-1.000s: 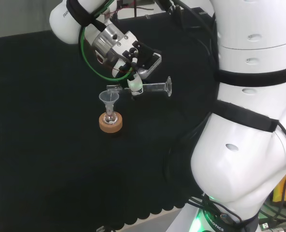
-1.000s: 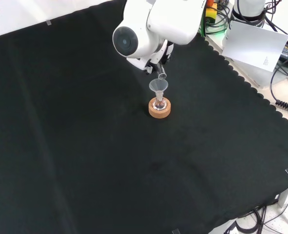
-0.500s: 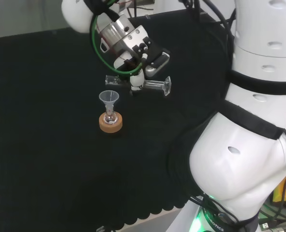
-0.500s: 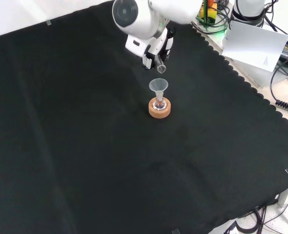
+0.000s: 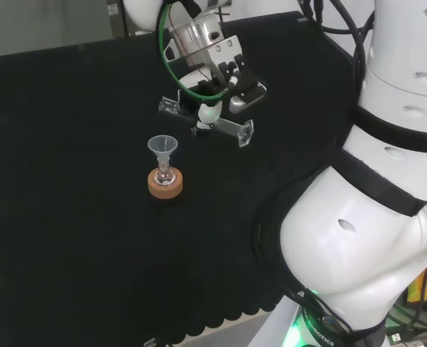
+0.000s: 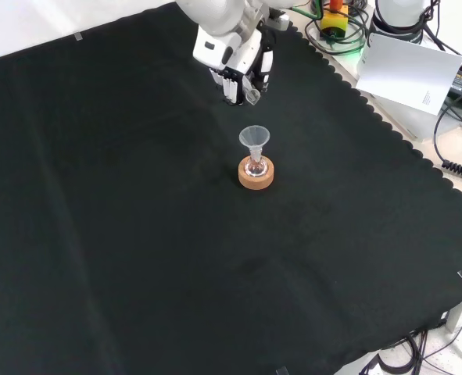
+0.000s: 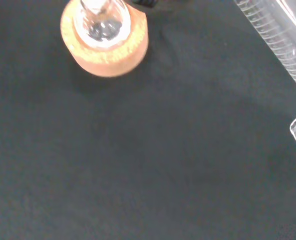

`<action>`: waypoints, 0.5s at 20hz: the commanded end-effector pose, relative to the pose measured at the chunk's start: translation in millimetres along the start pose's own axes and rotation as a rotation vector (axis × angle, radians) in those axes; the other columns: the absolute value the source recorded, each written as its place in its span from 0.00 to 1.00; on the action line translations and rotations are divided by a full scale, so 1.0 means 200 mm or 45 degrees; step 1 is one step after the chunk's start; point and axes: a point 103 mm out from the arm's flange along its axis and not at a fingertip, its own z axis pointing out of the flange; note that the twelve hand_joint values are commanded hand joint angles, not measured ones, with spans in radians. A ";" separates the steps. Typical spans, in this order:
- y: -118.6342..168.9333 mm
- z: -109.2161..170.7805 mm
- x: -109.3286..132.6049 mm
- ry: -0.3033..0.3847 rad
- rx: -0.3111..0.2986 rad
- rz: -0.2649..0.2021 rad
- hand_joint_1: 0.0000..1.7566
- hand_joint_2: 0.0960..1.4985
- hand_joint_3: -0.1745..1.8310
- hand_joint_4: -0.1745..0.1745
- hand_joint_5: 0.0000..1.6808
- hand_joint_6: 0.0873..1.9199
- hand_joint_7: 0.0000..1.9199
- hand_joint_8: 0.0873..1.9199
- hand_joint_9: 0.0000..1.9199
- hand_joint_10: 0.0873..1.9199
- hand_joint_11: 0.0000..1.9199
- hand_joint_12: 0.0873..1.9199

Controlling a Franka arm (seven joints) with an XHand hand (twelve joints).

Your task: Pour the water from the graduated cylinder into the round-bottom flask.

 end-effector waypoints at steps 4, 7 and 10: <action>0.04 0.02 -0.09 0.201 -0.188 -0.050 0.71 0.74 0.09 0.00 0.55 0.53 0.50 0.53 0.77 0.00 0.66 0.38; 0.07 0.02 -0.11 0.222 -0.215 -0.066 0.71 0.74 0.09 0.00 0.55 0.53 0.50 0.53 0.77 0.00 0.66 0.38; 0.10 0.02 -0.12 0.238 -0.250 -0.076 0.71 0.74 0.09 0.00 0.55 0.53 0.50 0.53 0.77 0.00 0.66 0.38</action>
